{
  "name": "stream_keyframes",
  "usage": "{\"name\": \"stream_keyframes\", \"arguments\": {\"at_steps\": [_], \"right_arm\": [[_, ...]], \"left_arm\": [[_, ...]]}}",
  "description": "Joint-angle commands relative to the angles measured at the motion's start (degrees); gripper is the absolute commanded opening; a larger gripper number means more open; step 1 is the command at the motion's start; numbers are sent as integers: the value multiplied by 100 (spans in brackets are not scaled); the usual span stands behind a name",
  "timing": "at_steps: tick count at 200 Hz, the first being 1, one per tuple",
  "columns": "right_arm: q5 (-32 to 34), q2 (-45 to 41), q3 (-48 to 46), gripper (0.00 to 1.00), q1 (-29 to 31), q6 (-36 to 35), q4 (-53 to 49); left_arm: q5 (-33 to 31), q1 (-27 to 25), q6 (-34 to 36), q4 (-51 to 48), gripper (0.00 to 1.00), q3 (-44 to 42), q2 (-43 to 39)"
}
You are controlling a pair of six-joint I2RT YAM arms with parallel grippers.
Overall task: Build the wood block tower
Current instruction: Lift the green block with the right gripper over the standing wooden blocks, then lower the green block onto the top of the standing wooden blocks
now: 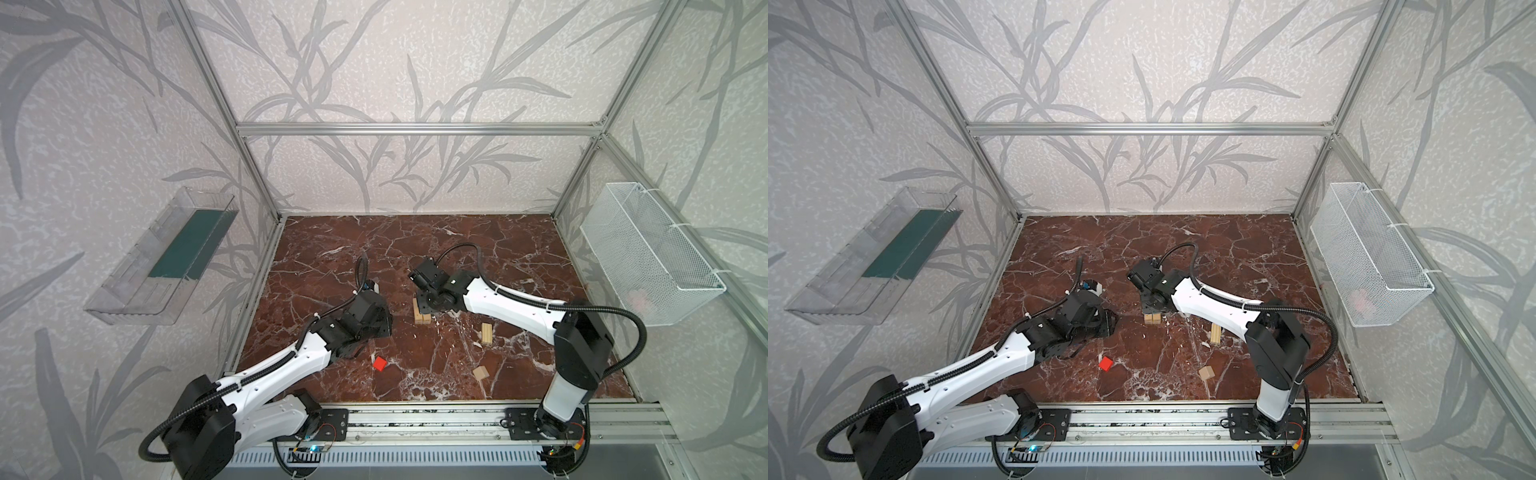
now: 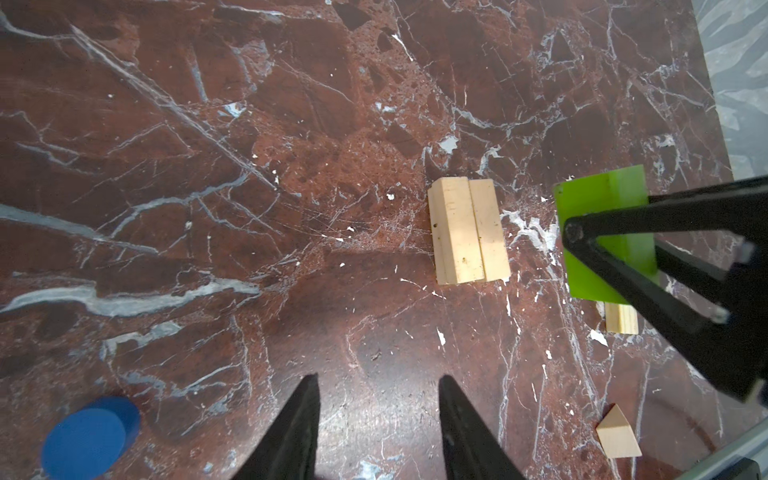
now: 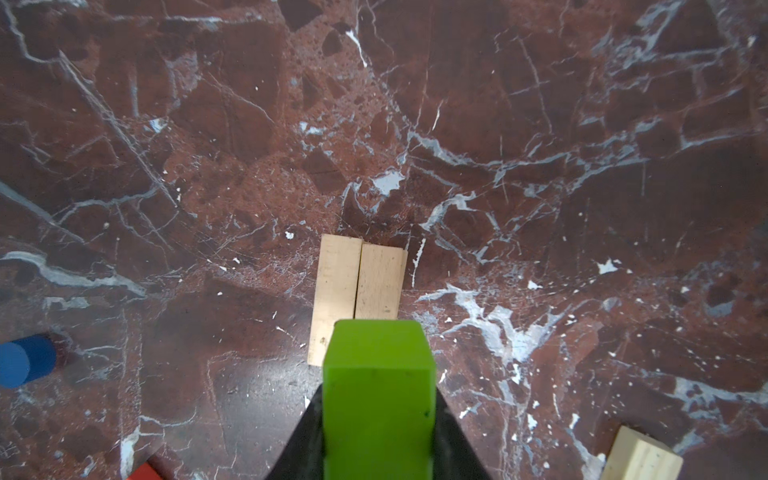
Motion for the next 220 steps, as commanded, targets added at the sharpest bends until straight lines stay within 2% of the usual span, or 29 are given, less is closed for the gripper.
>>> {"name": "stream_keyframes", "arguments": {"at_steps": [1,66,220], "right_arm": [[6,259,272,21,45,144,-130],[13,803,631,20,48,109,-164],[2,1243,918,20,54,228,-140]], "left_arm": [[-196,30,-75,-94,47,-112,-113],[-315,82,-201,-100,50,-197,-104],[-293,160,-250,-125,54,-188,-96]]}}
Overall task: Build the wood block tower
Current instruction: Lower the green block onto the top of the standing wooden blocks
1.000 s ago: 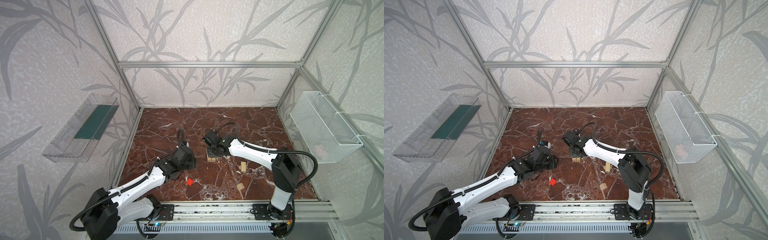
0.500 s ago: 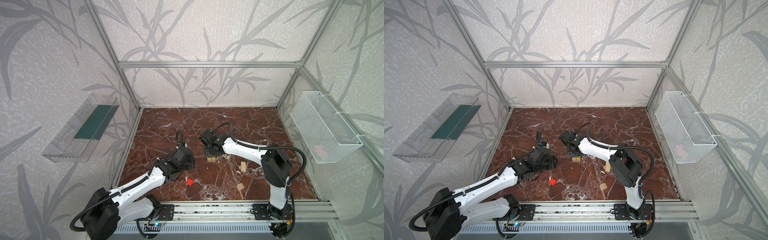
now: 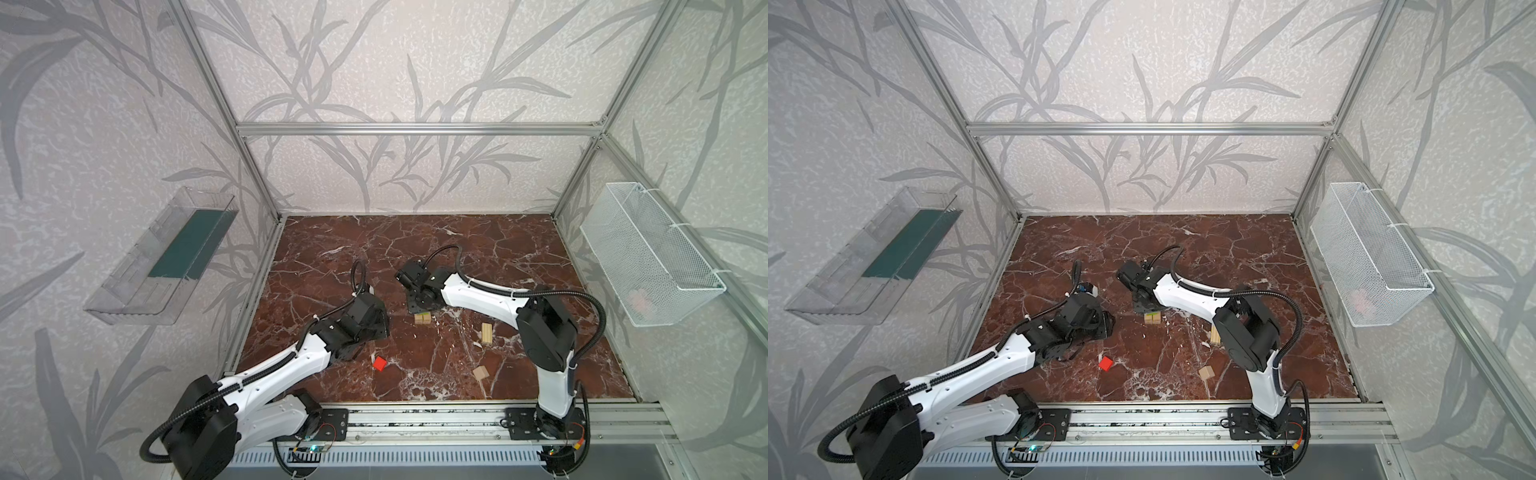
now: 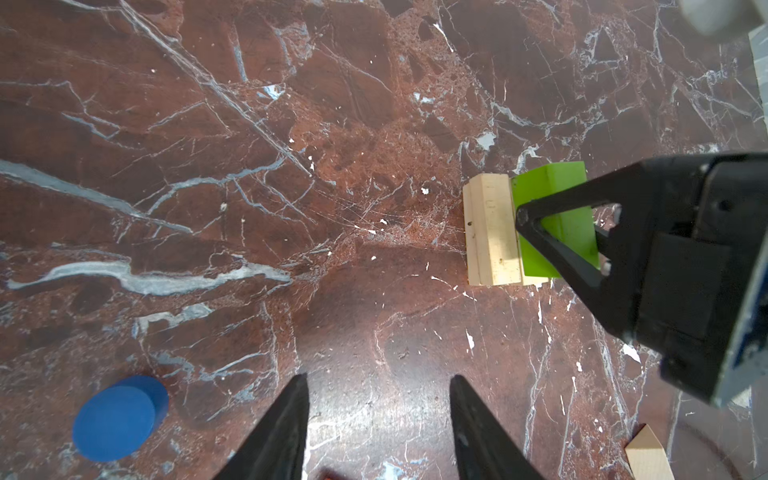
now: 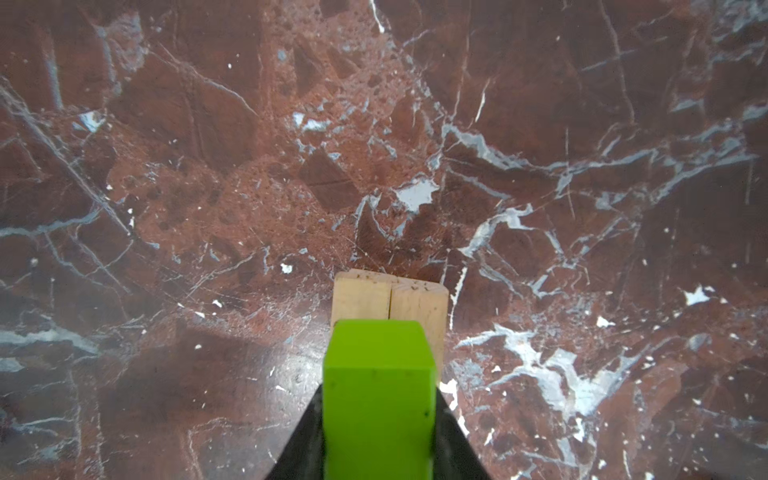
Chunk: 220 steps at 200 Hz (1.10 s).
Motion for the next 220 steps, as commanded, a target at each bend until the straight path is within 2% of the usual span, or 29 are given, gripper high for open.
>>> {"name": "stream_keyframes", "arguments": {"at_steps": [1,102,220], "right_arm": [[43,164,187,20,23,60,-68],[13,263,74,21,23,147,11],[87,12,-21,43,23,216,17]], "left_arm": [[-138,43,-81,-79,54,-37,-91],[-72,68,-81,-55,54,-20,-14],[-37,96,-73,-50,55,-20,-22]]}}
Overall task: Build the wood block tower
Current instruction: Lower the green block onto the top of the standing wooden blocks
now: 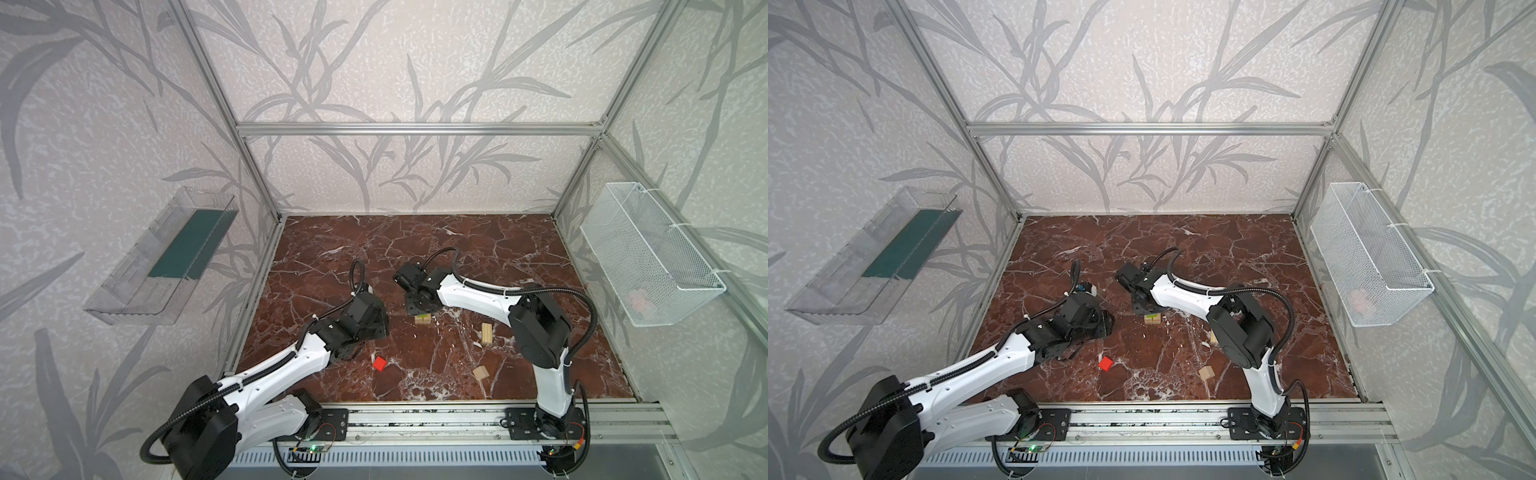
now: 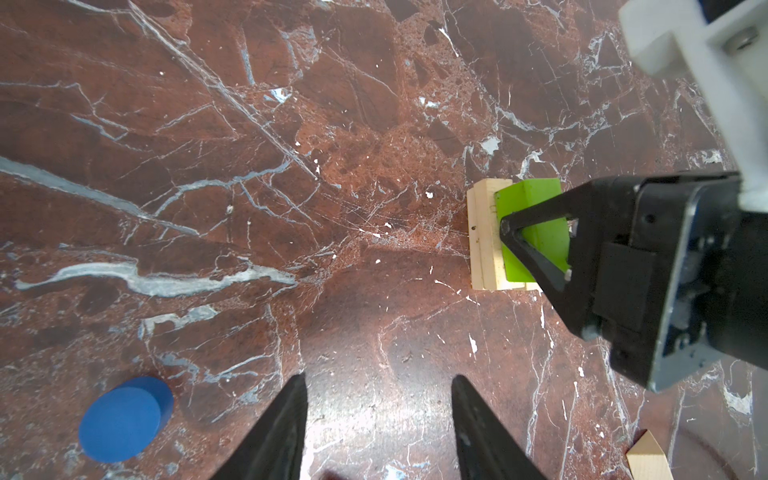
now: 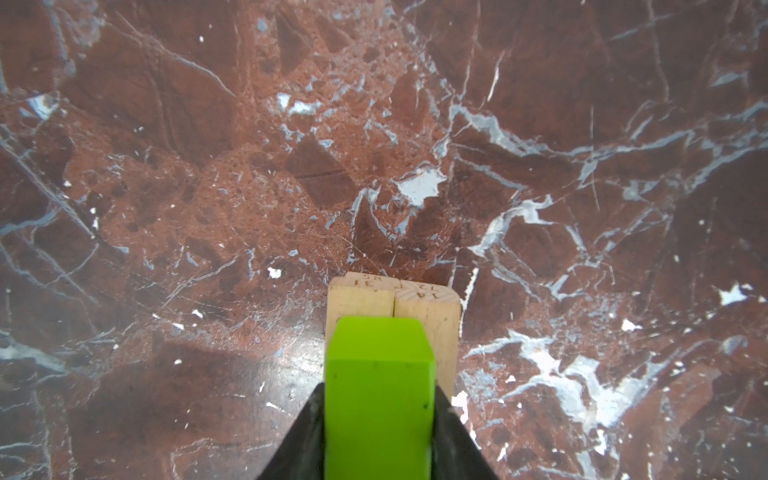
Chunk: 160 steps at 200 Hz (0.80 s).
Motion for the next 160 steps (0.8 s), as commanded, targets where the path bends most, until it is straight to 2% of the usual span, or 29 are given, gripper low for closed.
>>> {"name": "stream_keyframes", "arguments": {"at_steps": [1,34,76,160], "right_arm": [[124,-222,-63,43,23,64,7],[133,-408,-122,48,13,73,22],[191,-572,-285,44,14,91,143],[109,-297,-212,45,-20,89,173]], "left_arm": [[-52,22,-73,-48,55,-20,-25],[-48,30,-73,-41,55,-20,-20],[-32,34,-64,-55,55,-6,-25],[-32,42,-67,-48,55,-20,-20]]}}
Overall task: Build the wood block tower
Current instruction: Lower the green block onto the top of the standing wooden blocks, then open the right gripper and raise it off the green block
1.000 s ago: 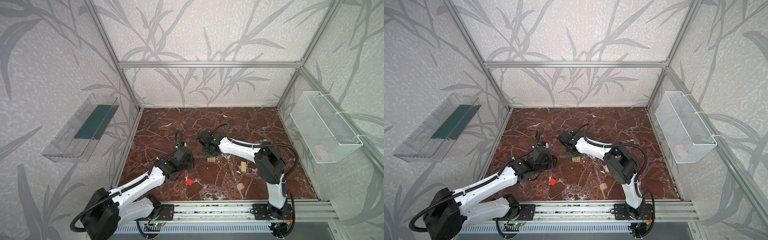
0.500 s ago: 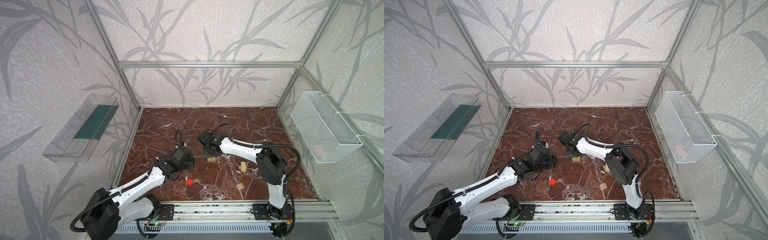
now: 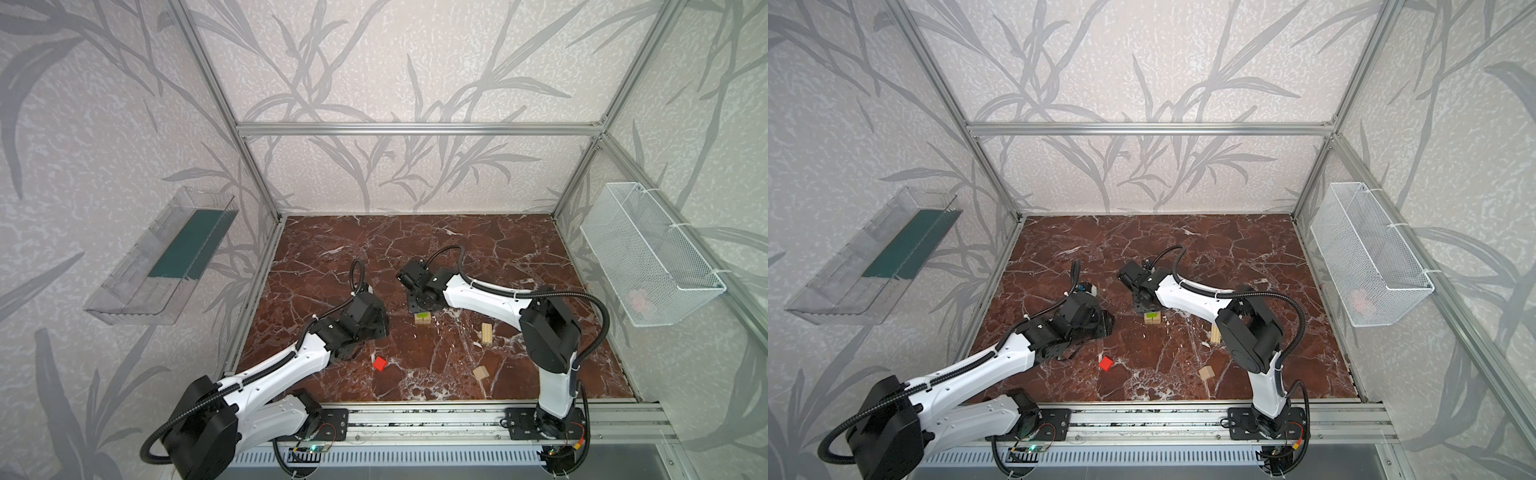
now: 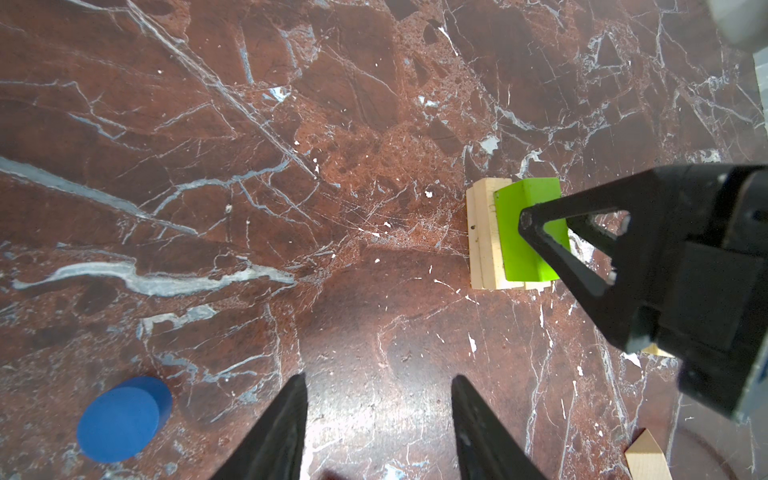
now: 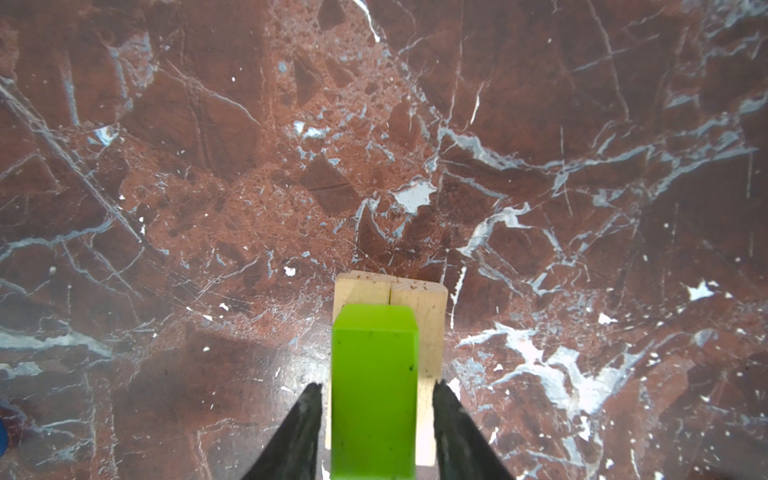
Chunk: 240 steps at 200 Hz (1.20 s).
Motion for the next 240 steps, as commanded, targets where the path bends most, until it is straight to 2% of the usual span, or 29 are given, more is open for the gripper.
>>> {"name": "stream_keyframes", "arguments": {"at_steps": [1,154,188,240], "right_arm": [[71,78,8,45,-18,66,-12],[258,122,-18,36,-37,277,-39],[303,89,-18,37,-36,321,-49],[202,-144,10,46,-41,331,-55]], "left_arm": [[-52,30,-65,-47,55,-20,-18],[18,61,-48,6,55,4,80],[25,61,-38,-1,55,24,88],[77,61,-31,-34,55,67,86]]}}
